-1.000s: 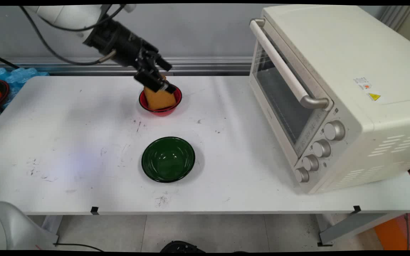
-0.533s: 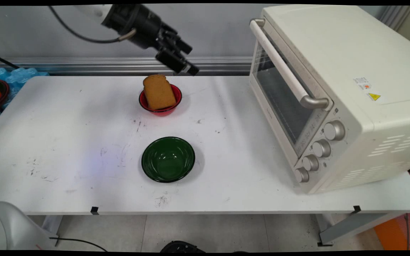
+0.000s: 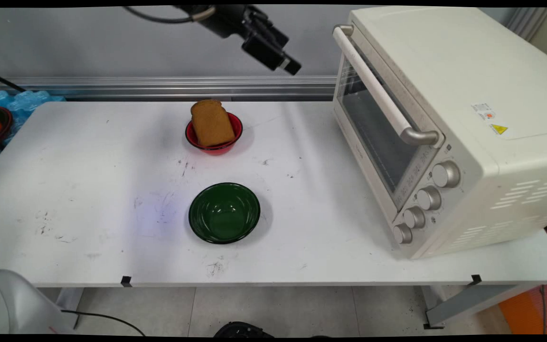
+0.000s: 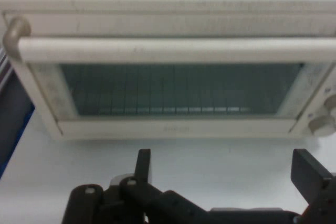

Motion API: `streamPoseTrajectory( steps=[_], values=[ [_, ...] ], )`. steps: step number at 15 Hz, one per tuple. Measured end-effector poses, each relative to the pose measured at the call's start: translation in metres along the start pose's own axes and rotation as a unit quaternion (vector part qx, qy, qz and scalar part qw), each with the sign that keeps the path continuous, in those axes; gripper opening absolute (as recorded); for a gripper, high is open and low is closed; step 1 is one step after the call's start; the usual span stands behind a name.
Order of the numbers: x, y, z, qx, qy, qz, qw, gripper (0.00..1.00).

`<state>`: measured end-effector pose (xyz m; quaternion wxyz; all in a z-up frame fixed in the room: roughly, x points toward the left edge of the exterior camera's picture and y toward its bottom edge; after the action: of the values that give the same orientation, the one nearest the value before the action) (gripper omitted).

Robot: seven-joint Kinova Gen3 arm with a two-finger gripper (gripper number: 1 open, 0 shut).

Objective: Open the oven

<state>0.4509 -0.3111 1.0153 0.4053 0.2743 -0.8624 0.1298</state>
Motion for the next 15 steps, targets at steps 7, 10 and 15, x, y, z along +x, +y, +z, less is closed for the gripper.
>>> streamPoseTrajectory(
  steps=[7,10,15],
  values=[
    [0.047,0.0,0.025,-0.009,-0.007,0.019,0.9998,1.0],
    [0.063,0.002,0.038,-0.008,-0.015,0.024,0.9995,1.0],
    [0.09,0.008,0.061,-0.002,-0.03,0.024,0.9992,1.0]
  ],
)
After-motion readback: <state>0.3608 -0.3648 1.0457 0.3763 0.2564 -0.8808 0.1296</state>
